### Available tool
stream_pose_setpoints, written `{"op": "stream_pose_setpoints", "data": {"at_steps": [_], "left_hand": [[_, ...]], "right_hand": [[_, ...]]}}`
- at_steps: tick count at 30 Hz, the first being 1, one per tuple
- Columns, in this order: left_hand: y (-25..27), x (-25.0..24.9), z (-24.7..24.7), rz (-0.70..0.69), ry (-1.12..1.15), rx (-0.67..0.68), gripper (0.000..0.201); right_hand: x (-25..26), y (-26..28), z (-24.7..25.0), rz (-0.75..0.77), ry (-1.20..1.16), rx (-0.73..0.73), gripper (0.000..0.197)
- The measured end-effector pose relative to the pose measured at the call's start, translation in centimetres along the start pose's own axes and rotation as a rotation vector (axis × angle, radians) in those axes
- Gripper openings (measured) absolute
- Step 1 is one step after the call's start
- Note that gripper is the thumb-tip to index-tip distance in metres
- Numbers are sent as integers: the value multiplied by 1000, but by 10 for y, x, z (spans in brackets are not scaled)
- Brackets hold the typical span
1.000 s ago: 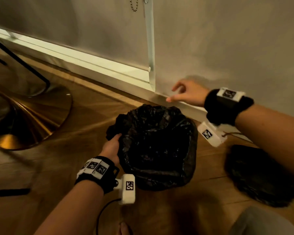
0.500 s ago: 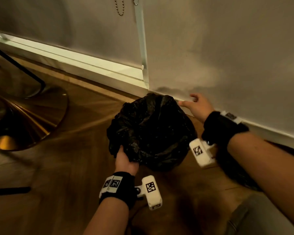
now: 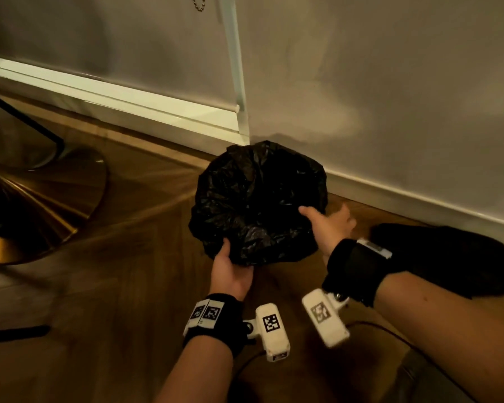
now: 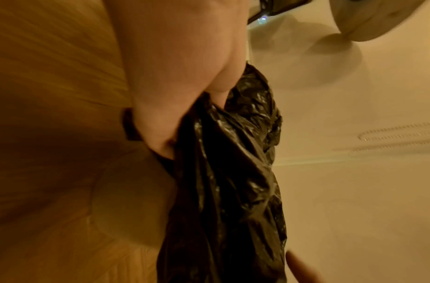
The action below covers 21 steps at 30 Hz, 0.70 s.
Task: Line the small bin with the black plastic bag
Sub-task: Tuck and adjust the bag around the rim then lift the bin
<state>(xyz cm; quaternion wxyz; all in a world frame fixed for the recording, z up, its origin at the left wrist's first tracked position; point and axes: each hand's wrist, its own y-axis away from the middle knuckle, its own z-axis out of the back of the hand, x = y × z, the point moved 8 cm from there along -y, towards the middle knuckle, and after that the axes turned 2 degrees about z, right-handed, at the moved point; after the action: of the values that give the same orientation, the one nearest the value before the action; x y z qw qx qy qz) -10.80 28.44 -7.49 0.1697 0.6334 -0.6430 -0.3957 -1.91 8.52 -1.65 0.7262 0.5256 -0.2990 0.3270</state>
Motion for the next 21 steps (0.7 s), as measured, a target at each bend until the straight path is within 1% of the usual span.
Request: {"op": "stream_pose_setpoints", "data": {"at_steps": [1,2,3,4,5,6,7,8,9,10,11,12,13,14,15,16,17,18,19,20,21], "left_hand": [[1,4,-1,15,12,1,41],[1,8,-2,37,13,3,42],[2,11,-4,60,8,8,43],[3,14,-5,78,-9,2,42],[3,15,-6,89,-33,-6,41],[4,17,-6,110,-84,-12,39],[4,17,-2,126,-156,-37,39],[6,12,4,137,-259,-100,42],[6,3,16,143,-372,-206,48],[6,-10,33,123,-440,-343,62],[11,-31,46,38,-487,-508,82],[10,-55,54,-89,-480,-602,100],[9,-72,49,-196,-452,-580,106],[9,-79,33,-242,-378,-468,101],[3,-77,12,-217,-328,-314,92],[-2,-68,-11,-144,-331,-169,86],[-2,-58,-31,-63,-381,-73,90],[-3,-50,-40,-7,-454,-44,103],[-16,-46,-34,16,-507,-92,115],[-23,-42,-26,25,-532,-160,121],[-20,-39,-23,19,-557,-202,121]], "right_hand": [[-20,14,-18,-140,-129,110,106],[-35,29,-42,-265,-280,268,102],[-44,39,-61,-372,-405,381,85],[-45,45,-74,-420,-488,421,65],[-45,43,-80,-437,-534,416,51],[-43,40,-81,-432,-552,390,43],[-41,36,-80,-421,-540,374,39],[-39,33,-80,-421,-546,364,38],[-38,29,-77,-417,-558,345,37],[-37,25,-73,-407,-558,329,36],[-37,20,-69,-400,-537,307,37],[-38,18,-67,-400,-511,305,37],[-38,17,-66,-401,-485,304,37],[-39,17,-67,-404,-475,310,37],[-40,16,-68,-404,-457,311,38],[-41,14,-69,-405,-453,306,38],[-42,14,-69,-405,-453,301,39],[-42,15,-69,-412,-470,307,40],[-42,18,-69,-429,-487,317,47],[-42,22,-69,-443,-487,346,60],[-43,28,-69,-456,-456,392,80]]}}
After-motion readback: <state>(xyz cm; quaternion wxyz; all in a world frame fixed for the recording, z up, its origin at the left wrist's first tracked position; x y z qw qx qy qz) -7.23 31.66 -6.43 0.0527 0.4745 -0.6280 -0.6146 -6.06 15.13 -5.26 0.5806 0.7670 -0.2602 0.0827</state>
